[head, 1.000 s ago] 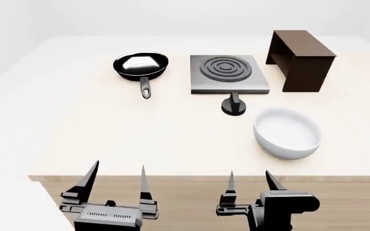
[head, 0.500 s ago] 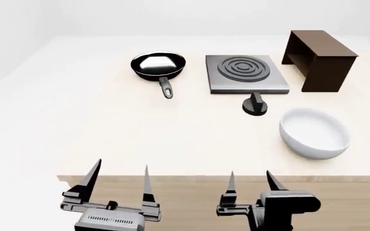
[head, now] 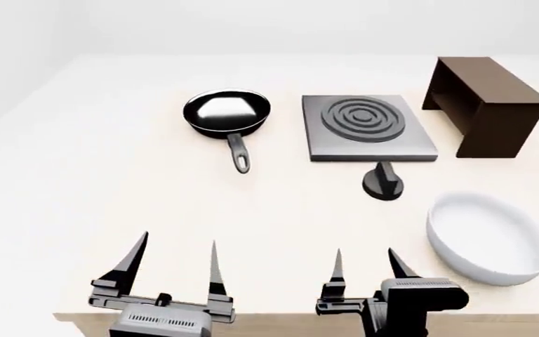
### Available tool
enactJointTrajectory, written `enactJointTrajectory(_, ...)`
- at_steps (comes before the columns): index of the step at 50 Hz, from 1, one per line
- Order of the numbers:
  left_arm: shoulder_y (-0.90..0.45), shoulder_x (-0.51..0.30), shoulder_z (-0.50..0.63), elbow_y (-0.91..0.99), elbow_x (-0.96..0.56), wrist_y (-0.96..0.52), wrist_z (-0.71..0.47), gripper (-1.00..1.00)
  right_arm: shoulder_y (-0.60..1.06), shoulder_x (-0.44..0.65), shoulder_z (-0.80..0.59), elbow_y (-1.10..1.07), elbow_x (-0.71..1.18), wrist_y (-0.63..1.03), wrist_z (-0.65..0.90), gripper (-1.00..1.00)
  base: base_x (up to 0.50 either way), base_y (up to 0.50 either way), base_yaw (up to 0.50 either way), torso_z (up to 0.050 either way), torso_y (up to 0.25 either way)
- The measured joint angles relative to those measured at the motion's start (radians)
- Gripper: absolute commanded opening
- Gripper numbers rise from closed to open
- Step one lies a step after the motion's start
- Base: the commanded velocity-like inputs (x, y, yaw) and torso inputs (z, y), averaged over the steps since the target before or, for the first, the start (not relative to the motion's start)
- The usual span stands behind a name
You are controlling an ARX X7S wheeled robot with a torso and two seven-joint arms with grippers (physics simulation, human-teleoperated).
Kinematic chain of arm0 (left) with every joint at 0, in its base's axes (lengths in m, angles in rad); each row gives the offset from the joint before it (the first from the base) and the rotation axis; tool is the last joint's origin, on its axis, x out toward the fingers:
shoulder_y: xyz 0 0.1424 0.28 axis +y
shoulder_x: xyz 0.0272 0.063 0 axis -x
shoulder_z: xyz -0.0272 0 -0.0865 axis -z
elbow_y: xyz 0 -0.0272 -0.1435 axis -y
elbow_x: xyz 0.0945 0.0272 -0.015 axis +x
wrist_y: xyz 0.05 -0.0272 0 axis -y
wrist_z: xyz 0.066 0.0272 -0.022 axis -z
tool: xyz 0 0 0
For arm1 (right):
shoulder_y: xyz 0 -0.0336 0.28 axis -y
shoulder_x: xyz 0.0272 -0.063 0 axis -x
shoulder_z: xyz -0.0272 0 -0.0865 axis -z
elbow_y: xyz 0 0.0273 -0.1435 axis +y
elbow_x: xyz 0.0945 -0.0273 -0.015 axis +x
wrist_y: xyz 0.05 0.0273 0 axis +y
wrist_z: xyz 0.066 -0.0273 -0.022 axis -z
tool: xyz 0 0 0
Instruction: Turn on the stove.
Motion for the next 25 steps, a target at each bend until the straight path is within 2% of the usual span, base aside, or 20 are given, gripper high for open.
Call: enactJointTrajectory(25,-0.003,-0.009,0.011,0.001,-0.006,-0.005,-0.014,1.0,0.001,0.011,-0.012,-0.008,0.009,0.002,0.016,1.0,0.41,0.0,0.0,0.0,0.0)
